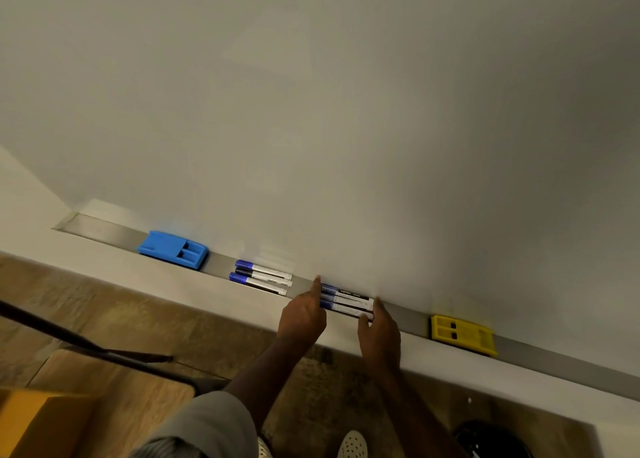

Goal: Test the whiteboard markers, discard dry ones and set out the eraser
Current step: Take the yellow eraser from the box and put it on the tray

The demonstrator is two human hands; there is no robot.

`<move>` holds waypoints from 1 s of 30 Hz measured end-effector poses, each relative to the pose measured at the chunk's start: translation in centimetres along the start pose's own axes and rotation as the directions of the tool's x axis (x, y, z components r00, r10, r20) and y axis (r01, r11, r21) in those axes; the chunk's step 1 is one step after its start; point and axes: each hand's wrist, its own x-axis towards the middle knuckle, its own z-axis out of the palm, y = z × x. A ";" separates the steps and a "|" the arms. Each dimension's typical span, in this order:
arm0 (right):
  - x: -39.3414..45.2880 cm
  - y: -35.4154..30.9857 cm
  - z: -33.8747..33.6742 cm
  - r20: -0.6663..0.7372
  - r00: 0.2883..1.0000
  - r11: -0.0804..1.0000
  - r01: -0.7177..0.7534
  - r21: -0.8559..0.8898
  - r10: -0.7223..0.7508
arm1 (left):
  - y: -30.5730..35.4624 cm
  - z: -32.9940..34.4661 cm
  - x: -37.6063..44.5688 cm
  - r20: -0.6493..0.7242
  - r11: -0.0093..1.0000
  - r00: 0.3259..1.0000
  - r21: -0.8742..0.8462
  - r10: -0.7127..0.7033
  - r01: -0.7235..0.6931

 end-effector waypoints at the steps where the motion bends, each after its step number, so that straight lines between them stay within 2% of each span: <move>1: -0.1 0.0 0.0 0.000 1.000 1.000 0.006 -0.009 -0.006 | -0.2 0.1 0.1 -0.014 1.000 1.000 0.008 0.016 -0.016; 8: -1.0 -0.4 -0.6 -0.040 0.992 0.982 0.109 -0.154 -0.117 | -1.7 0.4 0.0 -0.088 0.991 0.991 -0.079 0.097 -0.105; 12: -1.6 -0.3 -1.2 -0.062 0.989 0.971 0.117 -0.210 -0.132 | -2.5 -0.1 -0.8 -0.039 0.991 0.990 -0.021 0.133 -0.134; 18: -2.6 0.2 -2.9 -0.029 0.966 0.926 0.237 -0.295 -0.256 | -2.1 -0.8 -2.6 -0.049 0.984 0.984 0.061 0.169 -0.166; 23: -3.7 1.5 -4.6 -0.058 0.937 0.889 0.307 -0.339 -0.345 | -0.6 -0.6 -4.6 -0.071 0.965 0.974 0.167 0.216 -0.202; 30: -7.0 3.4 -8.2 0.020 0.921 0.840 0.363 -0.405 -0.388 | 2.6 0.2 -9.3 -0.111 0.954 0.958 0.174 0.266 -0.244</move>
